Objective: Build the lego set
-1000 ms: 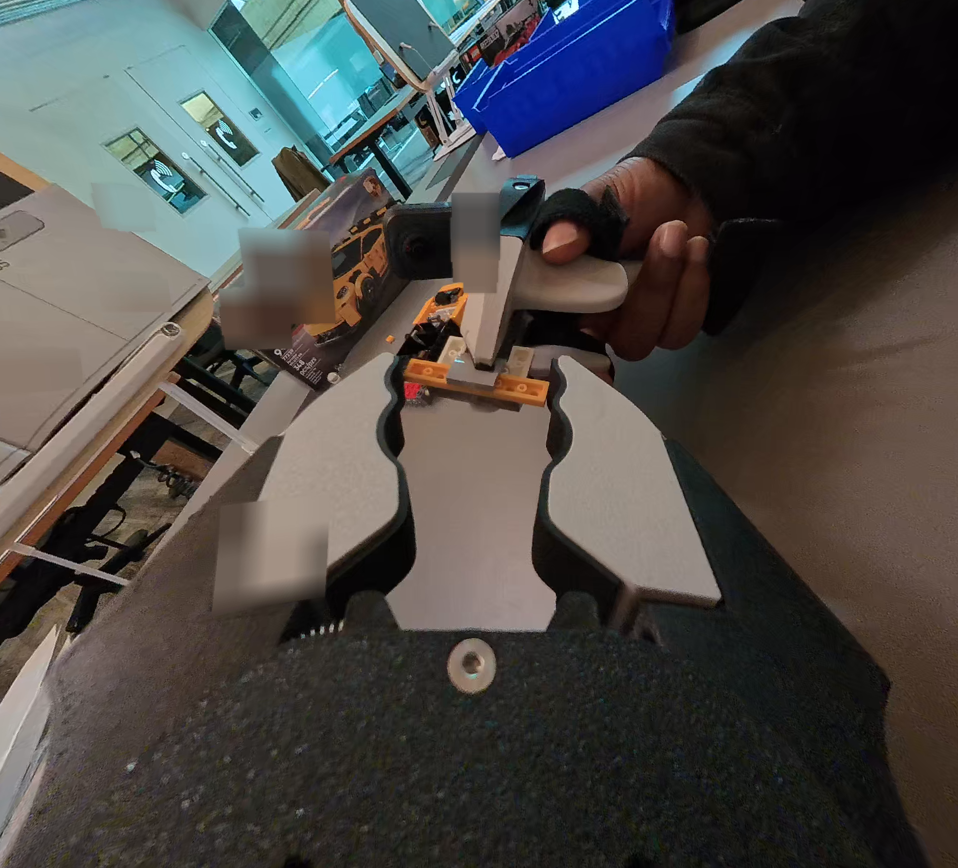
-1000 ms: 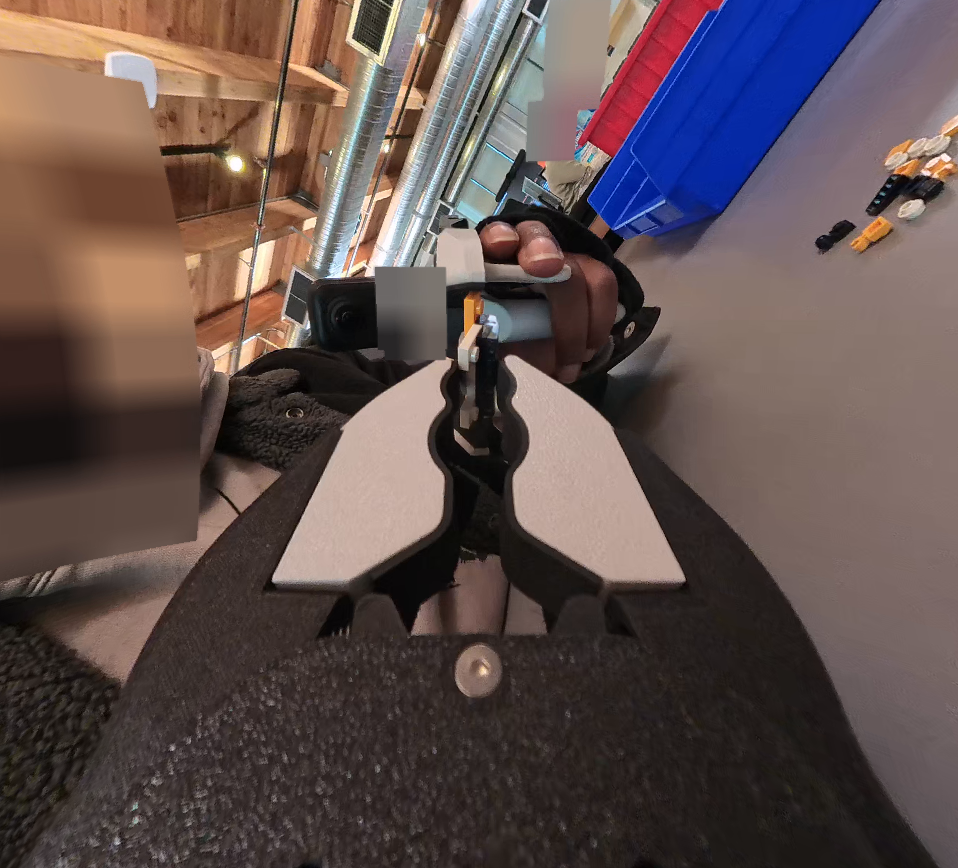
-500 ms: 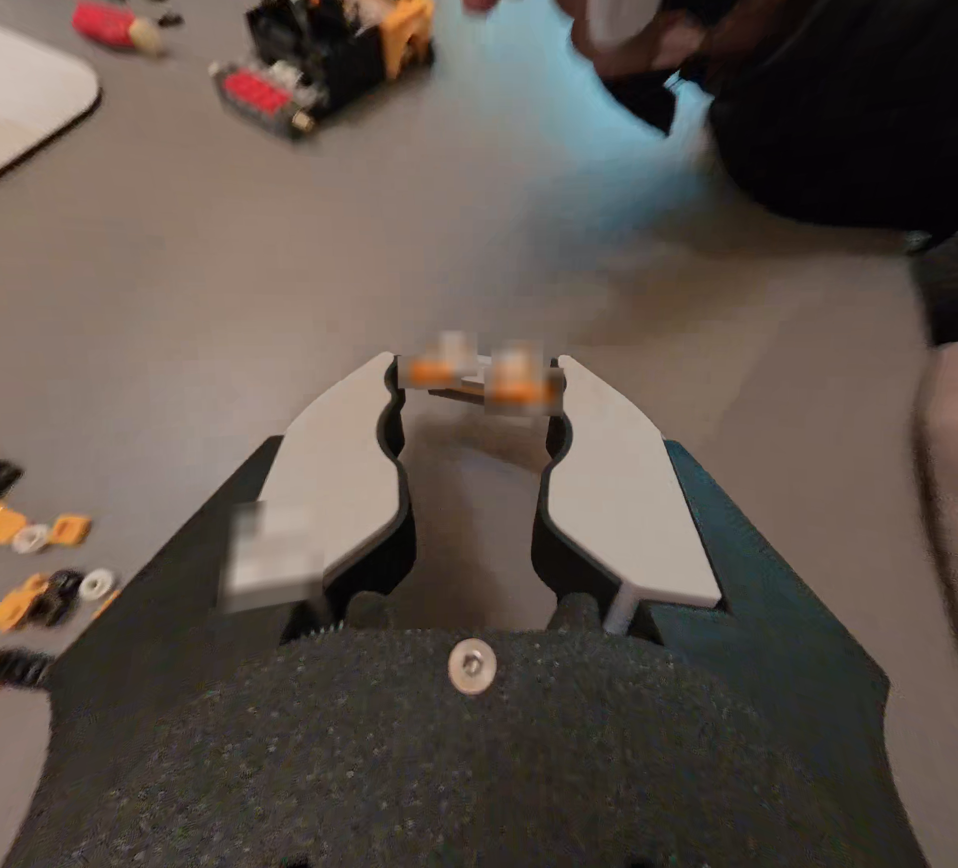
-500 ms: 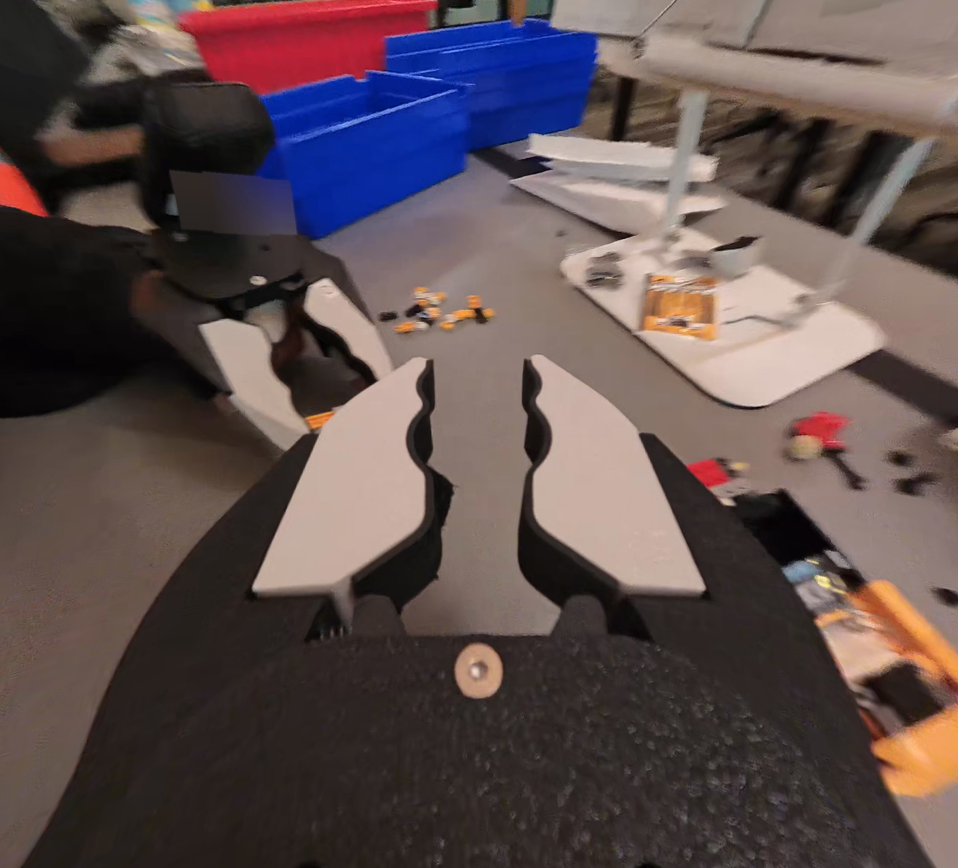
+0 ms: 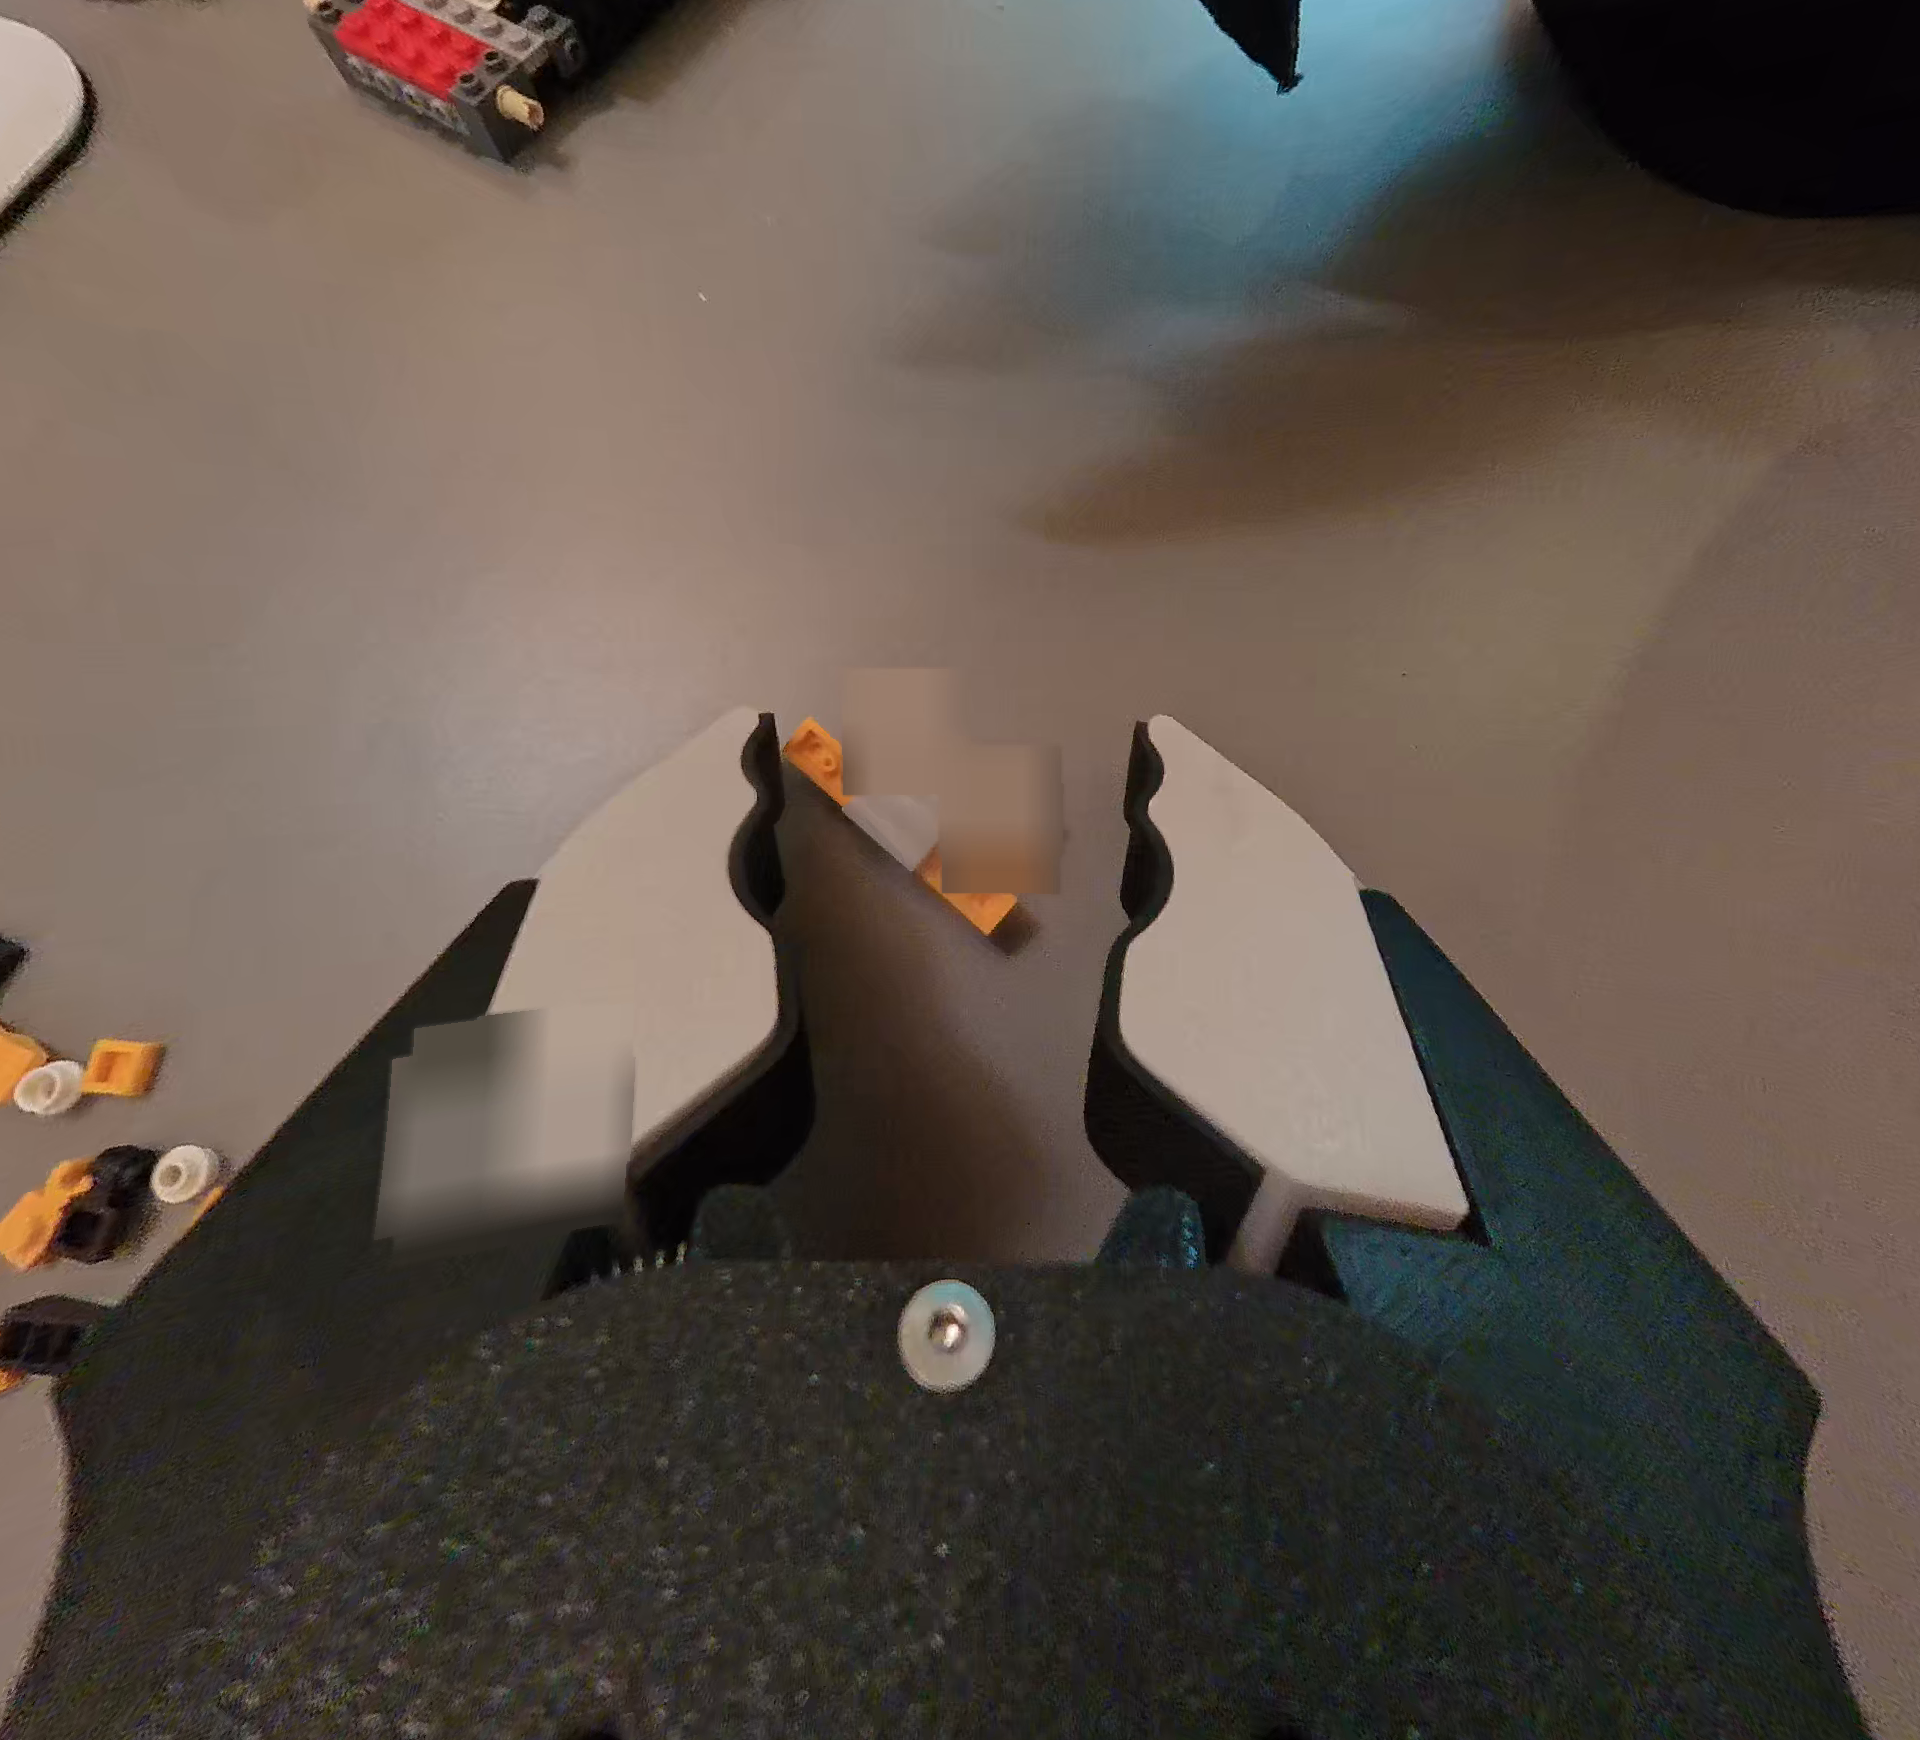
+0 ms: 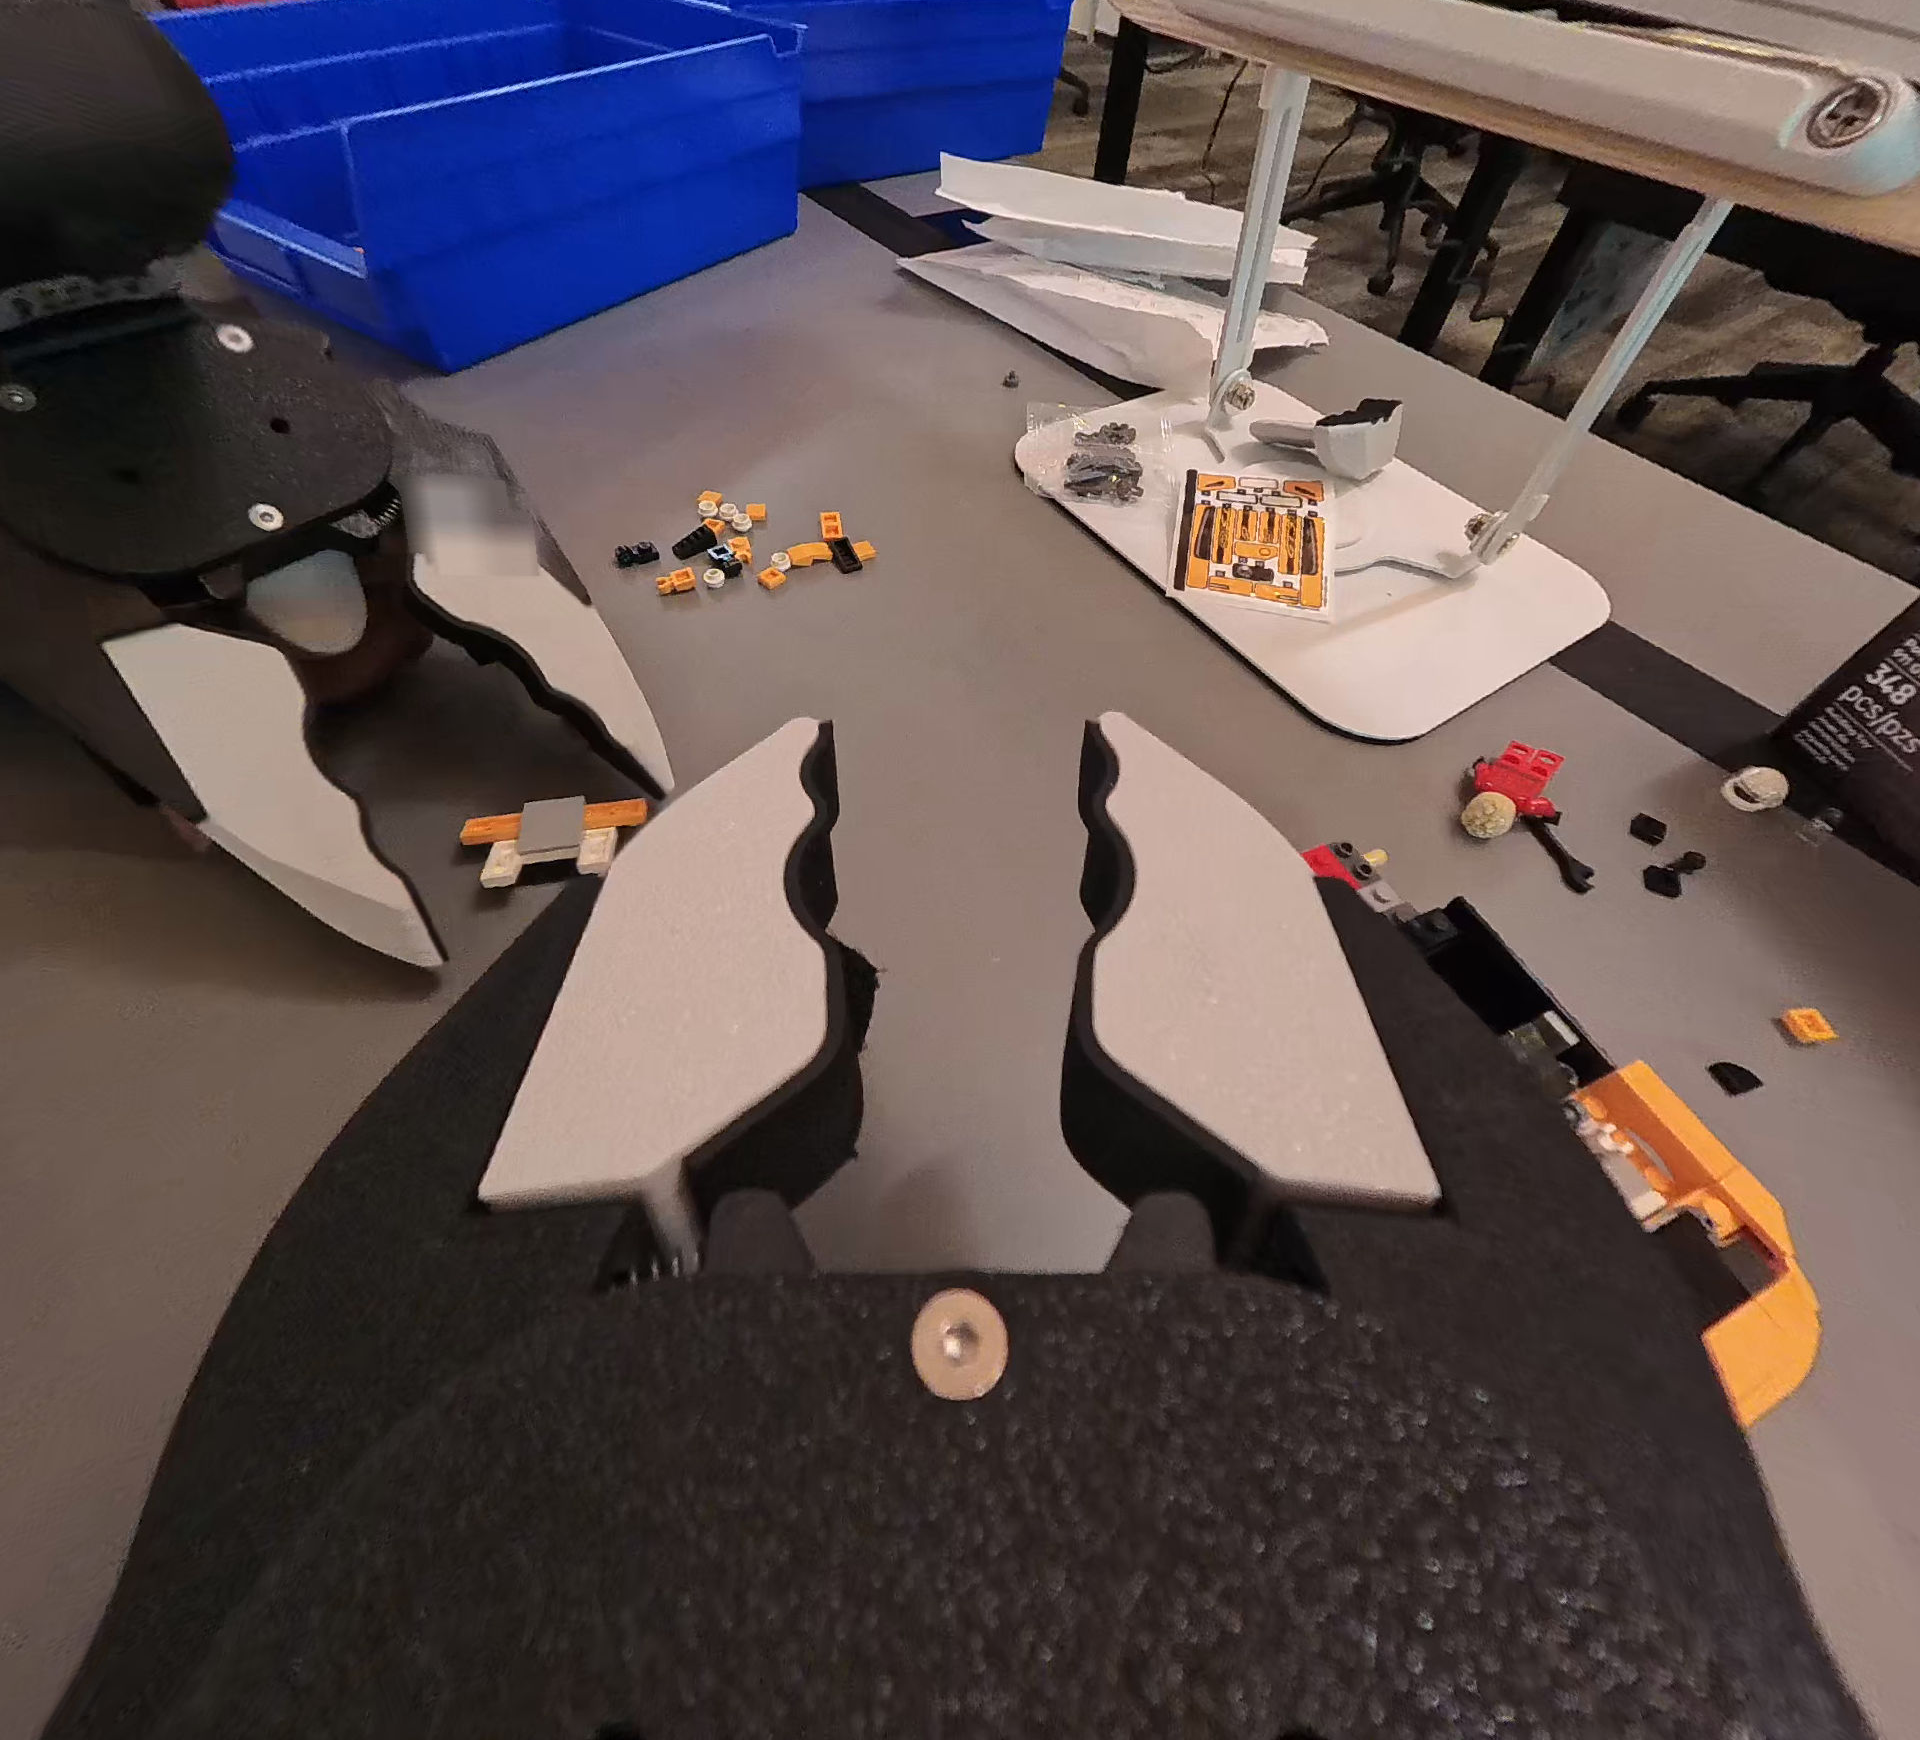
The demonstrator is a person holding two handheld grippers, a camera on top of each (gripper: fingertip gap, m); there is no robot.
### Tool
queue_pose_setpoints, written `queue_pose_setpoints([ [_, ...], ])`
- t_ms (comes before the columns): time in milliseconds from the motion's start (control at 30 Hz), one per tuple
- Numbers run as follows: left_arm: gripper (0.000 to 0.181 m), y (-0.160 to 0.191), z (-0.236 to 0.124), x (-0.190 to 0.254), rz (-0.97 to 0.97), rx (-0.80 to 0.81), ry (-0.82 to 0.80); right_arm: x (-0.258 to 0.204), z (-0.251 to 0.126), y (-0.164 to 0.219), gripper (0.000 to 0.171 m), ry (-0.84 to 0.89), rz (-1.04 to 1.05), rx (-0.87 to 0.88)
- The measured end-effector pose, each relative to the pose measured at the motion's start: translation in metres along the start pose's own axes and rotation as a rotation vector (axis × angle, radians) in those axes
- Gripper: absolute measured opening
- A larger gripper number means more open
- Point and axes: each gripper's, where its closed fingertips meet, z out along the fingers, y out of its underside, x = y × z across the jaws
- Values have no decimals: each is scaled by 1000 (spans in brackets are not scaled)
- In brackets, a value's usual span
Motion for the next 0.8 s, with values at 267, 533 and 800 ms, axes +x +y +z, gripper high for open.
queue_pose_setpoints([
  [267, 45, 14, -41, -10, 147, -57, 91, 13, -5, -3, 44, 45, 25, 17],
  [533, 23, 20, -18, -1, 137, -95, 106, 24, -10, -5, 42, 85, 50, 31],
  [800, 16, -6, -33, -12, 149, 51, 22, 23, -12, -9, 38, 92, 30, 55],
])
